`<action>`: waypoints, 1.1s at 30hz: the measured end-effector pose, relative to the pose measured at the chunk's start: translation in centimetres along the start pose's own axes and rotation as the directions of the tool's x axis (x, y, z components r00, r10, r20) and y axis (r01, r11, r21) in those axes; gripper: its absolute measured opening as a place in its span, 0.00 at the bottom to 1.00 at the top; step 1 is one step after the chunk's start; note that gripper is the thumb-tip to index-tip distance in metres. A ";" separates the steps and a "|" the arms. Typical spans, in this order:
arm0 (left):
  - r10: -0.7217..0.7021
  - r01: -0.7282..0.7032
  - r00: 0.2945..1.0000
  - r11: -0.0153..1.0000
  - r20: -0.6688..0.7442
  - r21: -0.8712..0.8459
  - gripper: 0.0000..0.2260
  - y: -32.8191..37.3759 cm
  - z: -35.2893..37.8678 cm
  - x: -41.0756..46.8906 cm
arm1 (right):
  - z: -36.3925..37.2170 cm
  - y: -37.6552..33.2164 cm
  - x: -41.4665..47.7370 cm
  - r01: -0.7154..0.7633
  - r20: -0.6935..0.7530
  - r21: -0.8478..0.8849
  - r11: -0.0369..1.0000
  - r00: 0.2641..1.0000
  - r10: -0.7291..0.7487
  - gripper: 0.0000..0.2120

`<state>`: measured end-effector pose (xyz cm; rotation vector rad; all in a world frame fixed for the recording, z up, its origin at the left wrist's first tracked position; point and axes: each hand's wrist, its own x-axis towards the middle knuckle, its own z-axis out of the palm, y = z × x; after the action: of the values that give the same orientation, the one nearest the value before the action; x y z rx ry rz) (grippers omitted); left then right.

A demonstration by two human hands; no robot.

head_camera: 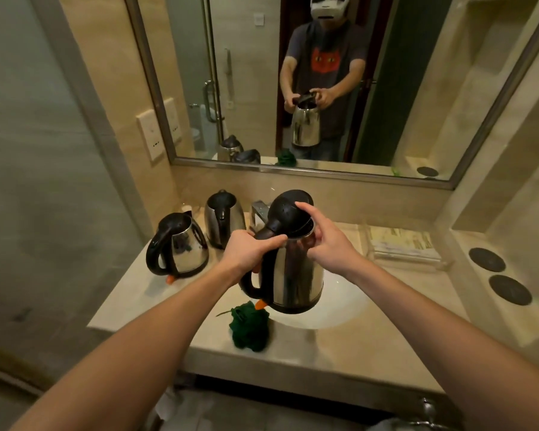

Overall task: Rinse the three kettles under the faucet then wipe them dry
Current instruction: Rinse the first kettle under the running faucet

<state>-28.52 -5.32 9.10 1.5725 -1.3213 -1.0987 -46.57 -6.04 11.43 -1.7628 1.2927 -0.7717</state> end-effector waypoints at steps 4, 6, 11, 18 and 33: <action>0.018 -0.018 1.000 1.000 0.001 0.019 0.14 -0.3 -0.4 2.4 | -0.4 -0.4 1.8 -0.058 0.008 0.107 0.993 0.998 0.057 0.41; 0.024 -0.024 1.000 0.999 0.000 0.033 0.14 -0.4 -0.6 3.6 | -0.3 -0.8 2.6 -0.060 -0.006 0.140 0.988 0.998 0.062 0.40; 0.030 -0.031 0.999 0.998 0.026 0.045 0.12 -0.4 -1.3 6.2 | 0.8 -2.3 5.2 0.002 -0.029 0.107 0.994 1.000 0.001 0.36; 0.013 -0.014 0.998 1.000 0.060 0.016 0.11 -2.2 -1.9 8.7 | 2.1 -3.3 7.2 0.073 0.037 -0.388 0.919 0.997 -0.063 0.34; -0.085 0.074 0.990 0.993 0.116 0.094 0.21 -5.3 -0.2 12.6 | -1.1 5.6 11.1 -0.289 -0.328 0.374 0.881 0.848 0.417 0.19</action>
<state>-25.70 -17.05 2.58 1.6586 -1.4148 -1.2143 -46.86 -17.77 7.22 -1.0938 1.6085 -1.0850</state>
